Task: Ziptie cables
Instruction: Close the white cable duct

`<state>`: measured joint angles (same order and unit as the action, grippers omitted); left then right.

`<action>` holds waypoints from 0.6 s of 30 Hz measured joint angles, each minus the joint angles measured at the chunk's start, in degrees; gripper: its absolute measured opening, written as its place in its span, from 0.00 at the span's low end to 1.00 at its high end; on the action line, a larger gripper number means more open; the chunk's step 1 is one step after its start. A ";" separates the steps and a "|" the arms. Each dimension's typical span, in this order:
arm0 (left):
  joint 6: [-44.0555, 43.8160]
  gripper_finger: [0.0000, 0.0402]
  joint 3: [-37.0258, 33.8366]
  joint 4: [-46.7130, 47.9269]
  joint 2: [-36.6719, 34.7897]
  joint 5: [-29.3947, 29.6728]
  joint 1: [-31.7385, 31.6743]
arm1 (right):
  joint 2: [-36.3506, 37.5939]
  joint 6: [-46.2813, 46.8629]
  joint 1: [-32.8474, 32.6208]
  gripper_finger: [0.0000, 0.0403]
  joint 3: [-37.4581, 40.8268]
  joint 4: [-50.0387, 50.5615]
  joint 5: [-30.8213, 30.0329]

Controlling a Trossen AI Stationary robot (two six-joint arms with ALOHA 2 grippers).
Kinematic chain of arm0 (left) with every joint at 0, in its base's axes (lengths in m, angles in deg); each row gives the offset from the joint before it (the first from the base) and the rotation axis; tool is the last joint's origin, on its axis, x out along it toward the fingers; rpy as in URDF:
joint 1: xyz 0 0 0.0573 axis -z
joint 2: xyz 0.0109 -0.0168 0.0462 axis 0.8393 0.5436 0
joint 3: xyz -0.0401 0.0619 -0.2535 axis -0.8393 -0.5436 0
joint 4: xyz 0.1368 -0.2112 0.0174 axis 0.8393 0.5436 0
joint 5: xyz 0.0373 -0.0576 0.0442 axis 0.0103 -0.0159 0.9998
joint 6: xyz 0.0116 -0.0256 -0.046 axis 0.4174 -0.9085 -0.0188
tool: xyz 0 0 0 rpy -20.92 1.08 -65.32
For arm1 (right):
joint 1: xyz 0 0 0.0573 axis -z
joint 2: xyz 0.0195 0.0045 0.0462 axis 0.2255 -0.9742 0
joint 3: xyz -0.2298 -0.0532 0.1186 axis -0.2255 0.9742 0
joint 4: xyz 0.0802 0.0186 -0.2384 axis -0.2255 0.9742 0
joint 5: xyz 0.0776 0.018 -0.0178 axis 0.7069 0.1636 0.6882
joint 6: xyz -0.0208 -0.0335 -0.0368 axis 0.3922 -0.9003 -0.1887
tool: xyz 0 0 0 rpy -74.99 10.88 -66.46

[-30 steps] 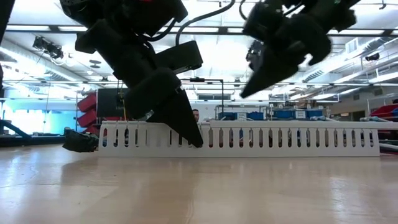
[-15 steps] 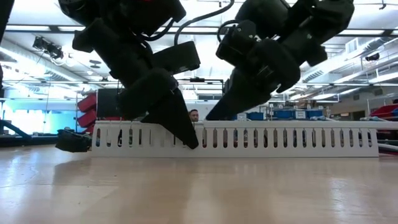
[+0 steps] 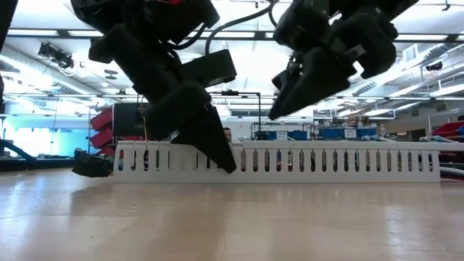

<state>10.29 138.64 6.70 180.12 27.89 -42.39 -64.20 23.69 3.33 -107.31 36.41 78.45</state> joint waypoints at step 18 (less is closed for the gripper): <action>-0.10 0.61 -0.02 0.10 -0.02 -0.26 -0.01 | 0.58 10.75 1.11 0.80 -0.22 16.65 -6.04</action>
<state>10.19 138.62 6.79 180.10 27.63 -42.40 -63.63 34.43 4.45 -107.53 53.06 72.41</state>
